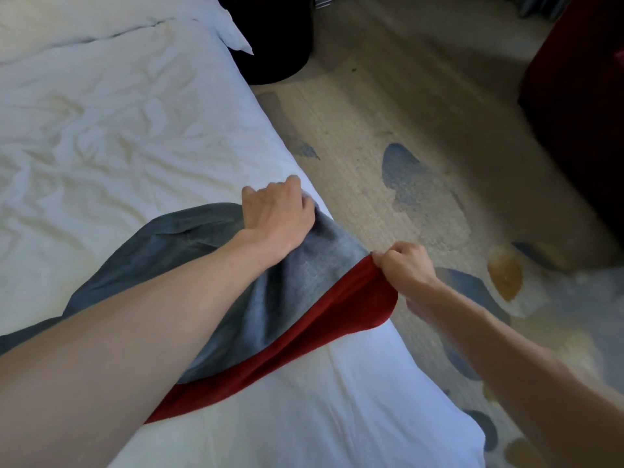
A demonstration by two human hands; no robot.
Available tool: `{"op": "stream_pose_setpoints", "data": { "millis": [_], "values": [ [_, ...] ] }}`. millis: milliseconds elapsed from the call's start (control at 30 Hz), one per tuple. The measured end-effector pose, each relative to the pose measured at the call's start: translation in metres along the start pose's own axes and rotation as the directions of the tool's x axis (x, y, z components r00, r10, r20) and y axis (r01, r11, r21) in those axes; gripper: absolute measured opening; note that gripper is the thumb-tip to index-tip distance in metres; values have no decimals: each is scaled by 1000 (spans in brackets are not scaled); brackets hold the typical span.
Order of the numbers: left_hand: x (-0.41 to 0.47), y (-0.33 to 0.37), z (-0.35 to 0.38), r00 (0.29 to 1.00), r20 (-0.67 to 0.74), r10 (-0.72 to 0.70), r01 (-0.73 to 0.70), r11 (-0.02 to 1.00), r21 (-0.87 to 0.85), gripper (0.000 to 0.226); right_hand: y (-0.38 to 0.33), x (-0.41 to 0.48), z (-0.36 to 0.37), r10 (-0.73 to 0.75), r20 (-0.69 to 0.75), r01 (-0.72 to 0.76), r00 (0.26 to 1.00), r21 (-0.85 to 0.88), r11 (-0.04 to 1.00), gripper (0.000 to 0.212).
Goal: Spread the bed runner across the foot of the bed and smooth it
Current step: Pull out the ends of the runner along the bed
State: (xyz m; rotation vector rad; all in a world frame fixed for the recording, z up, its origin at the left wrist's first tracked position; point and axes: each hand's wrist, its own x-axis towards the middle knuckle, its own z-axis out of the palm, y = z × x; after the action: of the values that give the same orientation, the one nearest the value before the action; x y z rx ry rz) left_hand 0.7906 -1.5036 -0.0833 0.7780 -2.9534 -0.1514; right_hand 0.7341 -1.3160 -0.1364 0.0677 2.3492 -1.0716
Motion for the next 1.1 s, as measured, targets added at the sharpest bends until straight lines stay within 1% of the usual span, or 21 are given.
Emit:
{"op": "stream_pose_setpoints", "data": {
  "millis": [67, 133, 167, 233, 267, 333, 367, 433, 500, 533, 567, 600, 667, 700, 800, 867, 933, 1033, 1100],
  "values": [
    [-2, 2, 0, 991, 135, -23, 19, 999, 26, 24, 4, -4, 1, 55, 86, -53, 995, -17, 998, 8],
    [-1, 6, 1, 977, 212, -35, 19, 997, 75, 33, 4, -12, 1, 73, 201, -58, 977, -80, 995, 10],
    [0, 10, 1, 976, 216, -23, 2, 995, 97, 38, 3, -16, 0, 64, 263, -31, 963, -129, 991, 13],
    [5, 21, 2, 977, 208, 45, -77, 986, 148, 46, -3, -29, 2, 17, 365, 72, 931, -229, 971, 17],
    [7, 28, 3, 968, 236, 82, -125, 977, 173, 50, -5, -38, 5, -4, 396, 117, 918, -261, 958, 18],
    [8, 39, 4, 926, 355, 130, -218, 951, 220, 56, -4, -59, 11, -46, 436, 185, 899, -281, 942, 17],
    [7, 44, 5, 900, 413, 141, -264, 930, 256, 55, -3, -69, 15, -85, 456, 241, 886, -294, 925, 15],
    [2, 48, 7, 853, 496, 162, -372, 856, 359, 45, -1, -83, 19, -145, 517, 352, 843, -329, 876, 15],
    [-2, 49, 10, 824, 541, 168, -448, 777, 442, 32, -1, -82, 18, -141, 562, 373, 815, -323, 870, 22],
    [-3, 47, 10, 822, 547, 160, -453, 766, 456, 26, 0, -78, 17, -124, 550, 339, 826, -308, 889, 29],
    [-3, 44, 10, 827, 543, 146, -437, 775, 456, 22, 0, -71, 16, -109, 506, 287, 856, -290, 913, 35],
    [-2, 41, 8, 836, 533, 132, -412, 794, 448, 18, 1, -63, 15, -105, 430, 235, 897, -260, 937, 36],
    [0, 34, 3, 852, 509, 124, -370, 830, 417, 12, 2, -45, 15, -133, 275, 197, 952, -217, 956, 24],
    [-1, 30, 1, 859, 495, 128, -354, 849, 393, 10, 1, -38, 17, -143, 245, 198, 959, -219, 955, 20],
    [-5, 16, -1, 904, 401, 147, -301, 885, 356, 5, -8, -25, 29, -136, 302, 225, 944, -287, 931, 32],
    [-8, 6, -4, 948, 290, 132, -230, 913, 338, 8, -12, -23, 42, -131, 336, 254, 933, -354, 900, 32],
    [-10, -5, -9, 979, 171, 109, -152, 953, 264, 12, -14, -24, 50, -124, 355, 272, 926, -405, 873, 30],
    [-10, -17, -16, 998, 6, 57, -58, 990, 130, 20, -16, -26, 47, -126, 316, 258, 940, -423, 869, 28],
    [-9, -19, -21, 996, -91, -9, 10, 1000, 8, 20, -20, -26, 36, -142, 243, 228, 960, -377, 898, 23]
  ]
}}
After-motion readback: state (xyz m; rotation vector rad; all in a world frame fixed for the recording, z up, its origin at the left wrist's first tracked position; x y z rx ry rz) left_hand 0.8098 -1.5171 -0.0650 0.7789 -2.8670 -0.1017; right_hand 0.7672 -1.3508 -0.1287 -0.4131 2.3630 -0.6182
